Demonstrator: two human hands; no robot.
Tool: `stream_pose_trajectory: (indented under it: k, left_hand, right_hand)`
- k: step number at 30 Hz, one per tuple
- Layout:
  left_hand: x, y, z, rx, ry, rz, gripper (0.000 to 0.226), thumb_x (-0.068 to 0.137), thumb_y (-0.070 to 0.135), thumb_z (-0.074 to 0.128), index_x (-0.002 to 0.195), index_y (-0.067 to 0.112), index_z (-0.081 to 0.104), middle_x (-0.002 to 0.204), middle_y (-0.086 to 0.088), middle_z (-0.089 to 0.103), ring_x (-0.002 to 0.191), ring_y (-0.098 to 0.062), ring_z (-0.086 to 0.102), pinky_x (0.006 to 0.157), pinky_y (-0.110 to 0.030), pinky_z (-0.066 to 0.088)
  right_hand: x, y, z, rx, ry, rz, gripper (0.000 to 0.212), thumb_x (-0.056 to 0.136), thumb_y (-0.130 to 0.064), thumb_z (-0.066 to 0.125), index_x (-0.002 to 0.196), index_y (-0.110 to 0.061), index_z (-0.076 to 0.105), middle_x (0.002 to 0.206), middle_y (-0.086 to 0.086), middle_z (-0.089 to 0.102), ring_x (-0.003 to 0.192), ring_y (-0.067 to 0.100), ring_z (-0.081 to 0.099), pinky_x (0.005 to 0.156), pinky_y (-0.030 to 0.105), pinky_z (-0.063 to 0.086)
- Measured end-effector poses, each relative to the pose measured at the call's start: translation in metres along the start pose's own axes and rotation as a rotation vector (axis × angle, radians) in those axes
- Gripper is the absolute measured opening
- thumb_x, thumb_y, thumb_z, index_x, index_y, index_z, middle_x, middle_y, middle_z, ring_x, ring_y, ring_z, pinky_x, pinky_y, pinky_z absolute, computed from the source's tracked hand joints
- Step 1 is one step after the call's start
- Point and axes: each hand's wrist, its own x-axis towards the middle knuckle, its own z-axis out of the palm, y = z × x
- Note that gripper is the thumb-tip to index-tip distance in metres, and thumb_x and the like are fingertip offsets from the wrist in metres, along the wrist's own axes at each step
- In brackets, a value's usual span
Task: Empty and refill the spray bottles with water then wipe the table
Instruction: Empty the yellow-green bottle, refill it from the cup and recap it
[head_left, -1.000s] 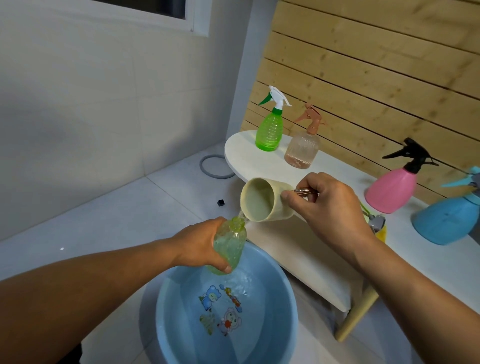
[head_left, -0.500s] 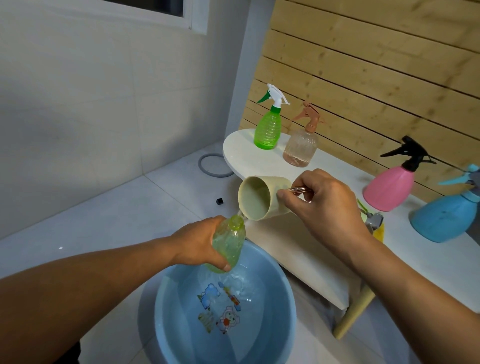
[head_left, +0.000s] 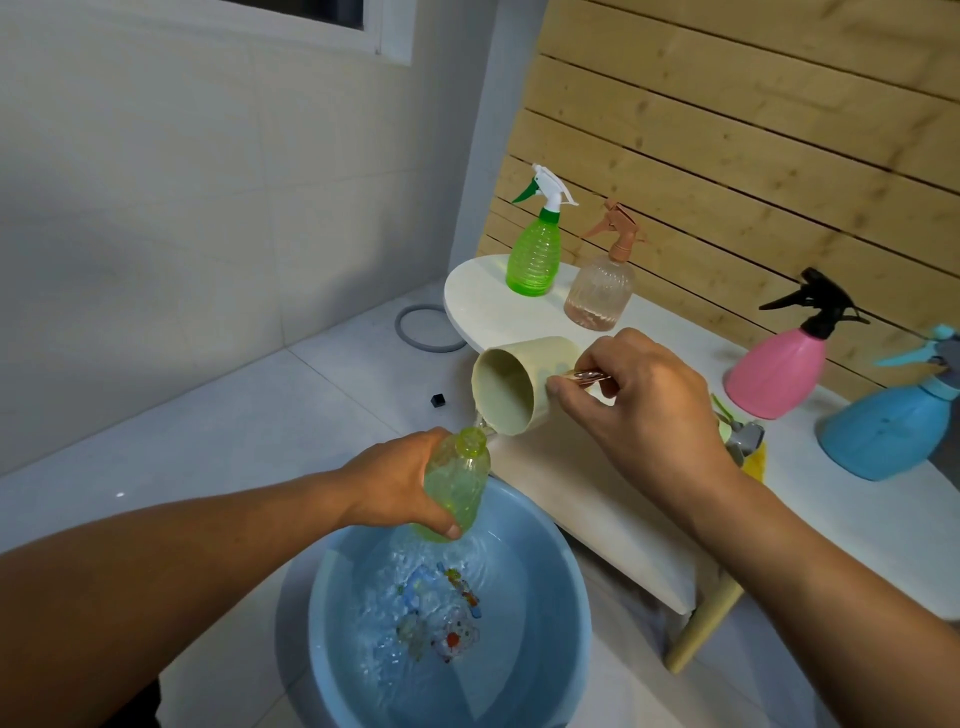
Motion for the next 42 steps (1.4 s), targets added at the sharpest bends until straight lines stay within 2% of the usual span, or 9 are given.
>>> stream_pose_trajectory:
  k: [10,18,22,27,29,32,37,42]
  left_hand:
    - [0.001,0.0,0.0,0.001,0.008,-0.007,0.088,0.05,0.063,0.094,0.125,0.048,0.05,0.113,0.023,0.065,0.105,-0.002,0.063,0.092,-0.031,0.056]
    - [0.001,0.002,0.0,-0.01,0.014,0.004,0.089,0.053,0.06,0.096,0.128,0.045,0.051,0.115,0.022,0.065,0.107,-0.003,0.063,0.096,-0.036,0.055]
    - [0.001,0.002,0.0,-0.026,0.014,0.006,0.084,0.053,0.059,0.096,0.124,0.046,0.052,0.114,0.021,0.066,0.107,-0.004,0.064,0.097,-0.036,0.055]
    - [0.001,0.003,0.003,-0.058,0.016,0.018,0.086,0.056,0.055,0.098,0.127,0.045,0.052,0.118,0.02,0.067,0.112,-0.006,0.064,0.099,-0.036,0.054]
    - [0.0,0.004,0.004,-0.079,0.022,0.021,0.084,0.058,0.05,0.099,0.127,0.044,0.052,0.118,0.02,0.067,0.112,-0.005,0.064,0.099,-0.033,0.054]
    - [-0.003,0.003,0.005,-0.145,0.002,0.028,0.082,0.06,0.038,0.1,0.129,0.038,0.055,0.118,0.015,0.068,0.111,-0.006,0.066,0.098,-0.034,0.056]
    - [-0.007,-0.011,0.006,-0.258,-0.014,0.02,0.076,0.066,0.015,0.1,0.128,0.03,0.058,0.116,0.009,0.071,0.107,-0.007,0.069,0.088,-0.022,0.056]
    - [-0.011,-0.036,0.025,-0.29,-0.021,-0.021,0.077,0.067,0.004,0.097,0.128,0.027,0.058,0.119,0.006,0.07,0.108,-0.005,0.068,0.09,-0.021,0.055]
  right_hand:
    - [-0.005,-0.003,0.002,-0.074,0.023,-0.116,0.023,0.09,-0.04,0.071,0.084,-0.018,0.068,0.08,-0.001,0.056,0.078,0.025,0.055,0.061,0.036,0.044]
    - [-0.009,-0.006,0.004,-0.163,0.085,-0.263,0.025,0.092,-0.039,0.069,0.084,-0.016,0.067,0.08,0.001,0.056,0.074,0.027,0.055,0.051,0.035,0.044]
    - [-0.011,-0.008,0.003,-0.199,0.094,-0.32,0.025,0.093,-0.038,0.069,0.085,-0.015,0.067,0.082,0.002,0.057,0.074,0.027,0.054,0.049,0.032,0.041]
    - [-0.014,-0.009,0.002,-0.278,0.122,-0.416,0.027,0.097,-0.038,0.064,0.083,-0.015,0.066,0.081,0.003,0.057,0.072,0.026,0.053,0.05,0.029,0.029]
    - [-0.015,-0.009,0.004,-0.245,0.1,-0.37,0.026,0.097,-0.039,0.065,0.084,-0.016,0.067,0.081,0.002,0.058,0.072,0.025,0.054,0.048,0.03,0.034]
    - [-0.014,-0.007,0.011,-0.121,0.041,-0.164,0.027,0.094,-0.046,0.066,0.086,-0.021,0.066,0.083,-0.003,0.058,0.078,0.022,0.056,0.053,0.034,0.044]
    - [-0.008,0.014,0.04,0.067,-0.093,0.155,0.029,0.089,-0.053,0.064,0.08,-0.026,0.058,0.079,-0.007,0.057,0.075,0.018,0.055,0.06,0.032,0.035]
    - [-0.021,0.029,0.088,0.173,-0.284,0.372,0.033,0.086,-0.056,0.063,0.07,-0.028,0.055,0.066,-0.01,0.059,0.069,0.015,0.057,0.055,0.029,0.034]
